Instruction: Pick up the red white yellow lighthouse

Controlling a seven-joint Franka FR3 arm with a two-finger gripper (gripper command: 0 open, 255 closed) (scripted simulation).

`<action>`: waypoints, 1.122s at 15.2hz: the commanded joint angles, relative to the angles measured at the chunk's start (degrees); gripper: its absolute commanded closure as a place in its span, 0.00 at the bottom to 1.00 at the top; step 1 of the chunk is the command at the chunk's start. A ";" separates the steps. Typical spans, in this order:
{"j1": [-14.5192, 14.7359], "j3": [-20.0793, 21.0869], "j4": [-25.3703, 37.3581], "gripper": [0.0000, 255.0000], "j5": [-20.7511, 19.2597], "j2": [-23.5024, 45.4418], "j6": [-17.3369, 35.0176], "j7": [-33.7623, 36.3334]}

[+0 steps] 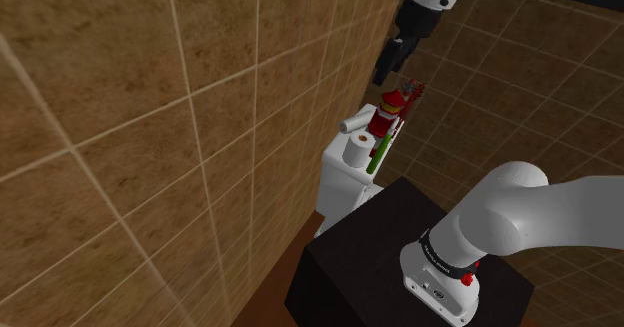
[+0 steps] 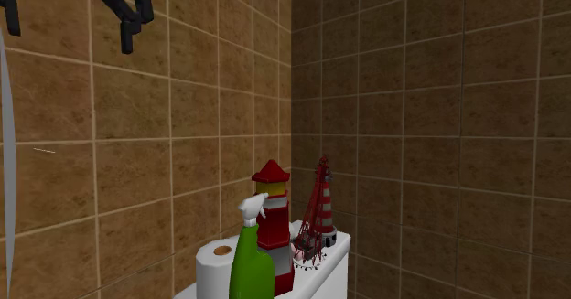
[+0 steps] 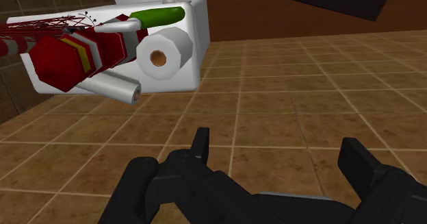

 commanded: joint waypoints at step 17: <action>-15.54 0.93 -16.50 0.00 -24.27 8.40 32.29 6.42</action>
